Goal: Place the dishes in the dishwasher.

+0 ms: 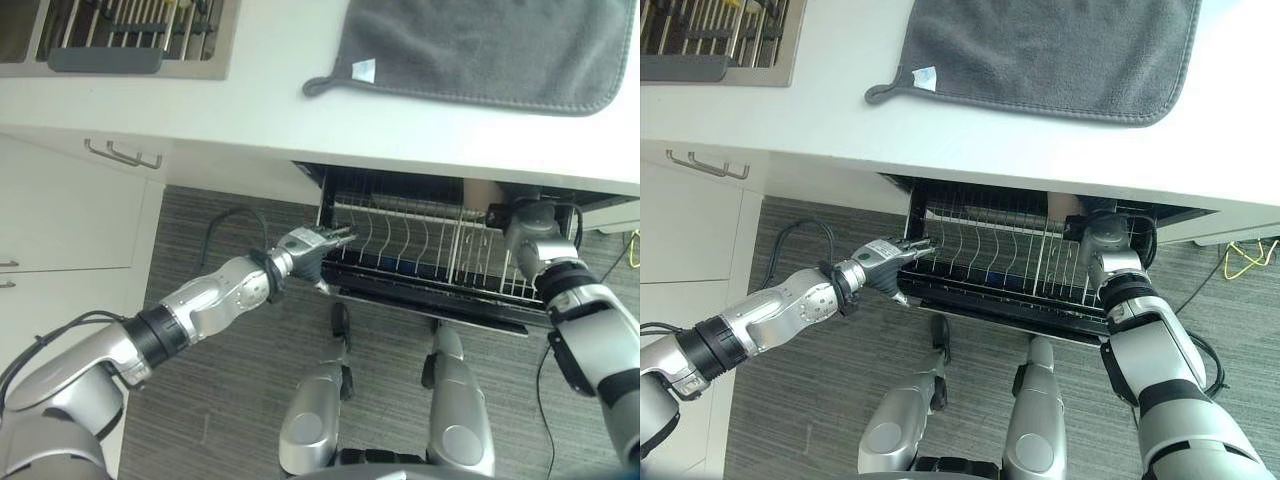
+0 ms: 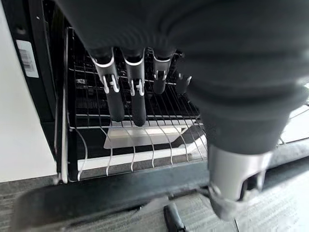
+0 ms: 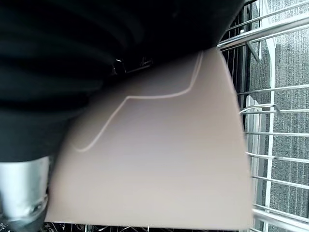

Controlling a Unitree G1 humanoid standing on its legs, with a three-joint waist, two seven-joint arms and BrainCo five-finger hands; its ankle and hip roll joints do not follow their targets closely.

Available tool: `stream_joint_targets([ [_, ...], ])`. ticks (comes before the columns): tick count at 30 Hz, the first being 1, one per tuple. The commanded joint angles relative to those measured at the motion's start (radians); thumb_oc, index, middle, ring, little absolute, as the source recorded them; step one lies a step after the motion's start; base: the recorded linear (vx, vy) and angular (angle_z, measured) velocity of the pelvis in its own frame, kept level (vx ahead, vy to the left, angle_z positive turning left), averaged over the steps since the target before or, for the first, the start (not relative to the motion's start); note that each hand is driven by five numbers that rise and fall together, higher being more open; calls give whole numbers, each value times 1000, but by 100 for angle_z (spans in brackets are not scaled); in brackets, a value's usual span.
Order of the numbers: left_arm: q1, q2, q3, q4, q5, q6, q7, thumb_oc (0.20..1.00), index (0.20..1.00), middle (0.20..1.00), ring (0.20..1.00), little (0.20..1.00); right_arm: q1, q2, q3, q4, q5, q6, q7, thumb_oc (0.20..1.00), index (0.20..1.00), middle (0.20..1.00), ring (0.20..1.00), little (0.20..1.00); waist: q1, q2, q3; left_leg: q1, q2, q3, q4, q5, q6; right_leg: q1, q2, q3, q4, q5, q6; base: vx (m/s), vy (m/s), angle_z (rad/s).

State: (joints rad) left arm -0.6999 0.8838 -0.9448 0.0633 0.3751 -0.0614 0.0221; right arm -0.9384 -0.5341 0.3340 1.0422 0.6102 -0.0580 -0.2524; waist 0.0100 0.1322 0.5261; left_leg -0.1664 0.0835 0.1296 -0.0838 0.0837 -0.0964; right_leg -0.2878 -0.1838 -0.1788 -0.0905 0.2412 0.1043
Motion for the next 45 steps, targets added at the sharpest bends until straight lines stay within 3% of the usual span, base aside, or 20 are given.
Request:
stream_joint_targets([
  [1, -22, 34, -19, 28, 18, -8, 39, 1000, 1000, 1000, 1000, 1000, -60, -42, -58, 127, 44, 2, -101, 200, 200, 200, 200, 200, 12, 1, -6, -54, 31, 11, 14, -29, -4, 22, -87, 24, 38, -107, 125, 0, 0, 0],
  [7, -13, 29, -40, 27, 16, -1, 70, 1000, 1000, 1000, 1000, 1000, -42, -43, -96, 166, 59, 13, -138, 200, 200, 200, 200, 200, 5, 17, -6, -57, 26, 14, 14, -30, -3, 16, -90, 25, 37, -107, 126, -3, 11, -1],
  [8, -11, 27, -46, 22, 16, 6, 79, 1000, 1000, 1000, 1000, 1000, -35, -39, -96, 173, 61, 13, -156, 253, 253, 253, 253, 253, 5, 19, -6, -58, 26, 16, 16, -31, -2, 15, -92, 25, 39, -107, 126, 0, 0, 0],
  [9, -10, 26, -51, 23, 15, 9, 85, 1000, 1000, 1000, 1000, 1000, -34, -39, -97, 178, 61, 15, -162, 1000, 1000, 1000, 1000, 1000, 4, 20, -6, -57, 26, 16, 17, -31, -2, 15, -92, 25, 38, -108, 126, 0, 0, 0],
  [21, 13, 21, -58, 23, 17, 26, 95, 1000, 1000, 1000, 1000, 1000, -13, -35, -56, 154, -88, 15, -219, 1000, 1000, 1000, 1000, 1000, -6, 20, -6, -42, 27, 21, 2, -27, -1, 28, -83, 31, 33, -110, 127, 0, 0, 0],
  [24, 34, 29, -50, 16, 19, 30, 102, 1000, 1000, 1000, 1000, 1000, 4, -42, -24, 124, -254, 70, -344, 1000, 1000, 1000, 1000, 1000, -14, 19, -6, -41, 26, 24, -3, -29, 0, 25, -82, 33, 31, -107, 129, 0, 0, 0],
  [33, 121, -8, -31, 18, 59, 52, 155, 1000, 1000, 1000, 1000, 1000, 93, -22, -47, 89, -355, 151, -656, 1000, 1000, 1000, 1000, 1000, -39, 30, -6, -44, 22, 35, -3, -36, 6, 11, -80, 53, 26, -109, 126, 11, 33, 0],
  [45, 168, -28, -23, 14, 83, 63, 185, 1000, 1000, 1000, 1000, 1000, 165, -17, -49, 59, -355, 166, -821, 1000, 1000, 1000, 1000, 1000, -54, 39, -6, -46, 20, 44, -3, -39, 11, 6, -80, 63, 28, -113, 122, 3, 14, -1],
])
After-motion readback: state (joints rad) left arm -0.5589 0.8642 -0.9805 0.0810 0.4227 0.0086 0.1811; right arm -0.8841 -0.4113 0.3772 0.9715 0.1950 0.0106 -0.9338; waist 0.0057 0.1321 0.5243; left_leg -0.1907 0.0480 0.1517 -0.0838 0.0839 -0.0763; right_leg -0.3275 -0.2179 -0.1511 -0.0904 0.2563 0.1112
